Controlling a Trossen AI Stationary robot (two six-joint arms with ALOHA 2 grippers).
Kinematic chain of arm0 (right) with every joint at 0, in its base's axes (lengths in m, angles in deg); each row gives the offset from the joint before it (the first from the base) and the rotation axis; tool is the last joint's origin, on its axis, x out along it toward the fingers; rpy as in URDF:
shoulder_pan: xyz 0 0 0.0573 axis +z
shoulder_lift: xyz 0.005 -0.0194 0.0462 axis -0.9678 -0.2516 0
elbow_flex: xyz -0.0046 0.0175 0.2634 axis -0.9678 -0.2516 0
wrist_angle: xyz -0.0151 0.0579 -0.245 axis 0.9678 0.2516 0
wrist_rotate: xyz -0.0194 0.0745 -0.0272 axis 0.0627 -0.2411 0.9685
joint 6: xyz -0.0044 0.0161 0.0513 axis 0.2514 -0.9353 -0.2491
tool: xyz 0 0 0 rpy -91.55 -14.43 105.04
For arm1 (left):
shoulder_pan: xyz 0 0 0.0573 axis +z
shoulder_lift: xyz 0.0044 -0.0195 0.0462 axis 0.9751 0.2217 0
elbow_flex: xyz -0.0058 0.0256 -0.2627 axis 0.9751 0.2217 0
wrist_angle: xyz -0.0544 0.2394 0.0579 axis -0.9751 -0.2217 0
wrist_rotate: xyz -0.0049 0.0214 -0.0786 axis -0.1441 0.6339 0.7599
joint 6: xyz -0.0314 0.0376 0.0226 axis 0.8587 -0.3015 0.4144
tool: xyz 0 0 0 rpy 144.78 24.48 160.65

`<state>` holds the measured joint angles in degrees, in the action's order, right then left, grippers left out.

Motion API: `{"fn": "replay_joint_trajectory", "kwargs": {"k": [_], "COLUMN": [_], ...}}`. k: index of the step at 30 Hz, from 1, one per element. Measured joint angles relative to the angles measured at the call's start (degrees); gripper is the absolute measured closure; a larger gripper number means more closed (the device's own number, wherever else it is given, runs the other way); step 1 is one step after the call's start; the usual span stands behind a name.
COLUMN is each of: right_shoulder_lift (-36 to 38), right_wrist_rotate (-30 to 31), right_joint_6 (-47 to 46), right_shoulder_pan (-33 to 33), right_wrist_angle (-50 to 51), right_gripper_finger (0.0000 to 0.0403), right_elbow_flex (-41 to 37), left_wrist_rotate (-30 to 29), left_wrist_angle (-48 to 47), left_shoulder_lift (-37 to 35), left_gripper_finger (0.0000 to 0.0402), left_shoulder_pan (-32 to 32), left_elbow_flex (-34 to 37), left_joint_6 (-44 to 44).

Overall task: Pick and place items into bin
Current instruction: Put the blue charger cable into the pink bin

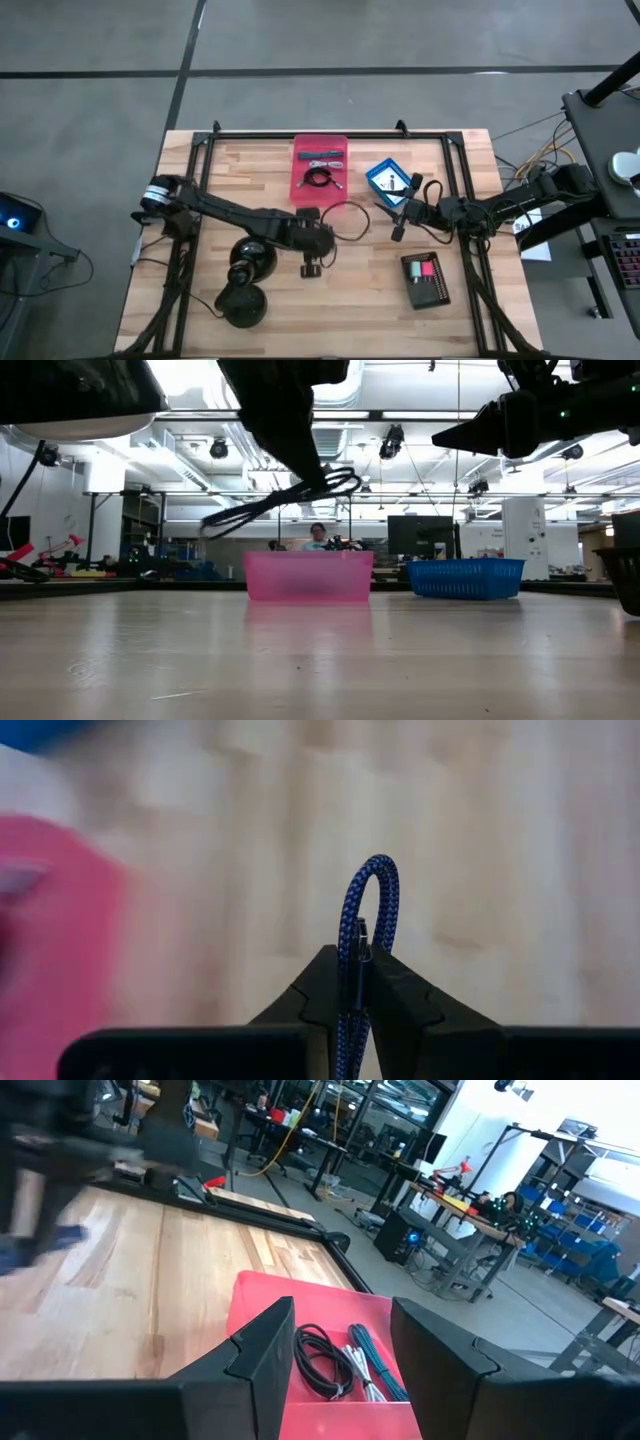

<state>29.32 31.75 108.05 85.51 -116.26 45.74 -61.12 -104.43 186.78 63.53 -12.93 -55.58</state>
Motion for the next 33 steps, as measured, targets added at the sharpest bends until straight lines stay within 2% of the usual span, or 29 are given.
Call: {"fn": "replay_joint_trajectory", "kwargs": {"k": [5,8,11,14,17,22,33], "right_shoulder_lift": [0.0,0.0,0.0,0.0,0.0,0.0,0.0], "right_wrist_rotate": [0.0,0.0,0.0,0.0,0.0,-0.1,-0.1], "right_joint_6": [0.0,0.0,0.0,0.0,0.0,0.0,0.0], "right_shoulder_pan": [0.0,0.0,0.0,0.0,0.0,0.0,0.0], "right_wrist_angle": [0.0,0.0,0.0,0.1,0.1,0.1,0.6], "right_gripper_finger": [0.0248,0.0248,0.0248,0.0248,0.0248,0.0248,0.0248], "right_elbow_flex": [0.0,0.0,0.0,0.0,0.0,0.0,0.0], "left_wrist_rotate": [-11.0,-15.1,-16.8,-16.4,-15.7,-9.5,-4.1], "left_wrist_angle": [0.3,2.0,5.8,11.2,12.2,12.3,13.7], "left_shoulder_lift": [-2.8,-4.1,-4.3,-4.1,-3.4,-2.7,1.2], "left_gripper_finger": [0.0382,0.0382,0.0382,0.0382,0.0382,0.0382,0.0379], "left_shoulder_pan": [2.8,5.3,8.4,11.3,14.3,19.8,24.5], "left_elbow_flex": [0.2,0.2,0.4,0.5,0.6,1.7,2.6], "left_joint_6": [-4.6,-6.9,-12.0,-17.2,-21.2,-21.3,-23.4]}}
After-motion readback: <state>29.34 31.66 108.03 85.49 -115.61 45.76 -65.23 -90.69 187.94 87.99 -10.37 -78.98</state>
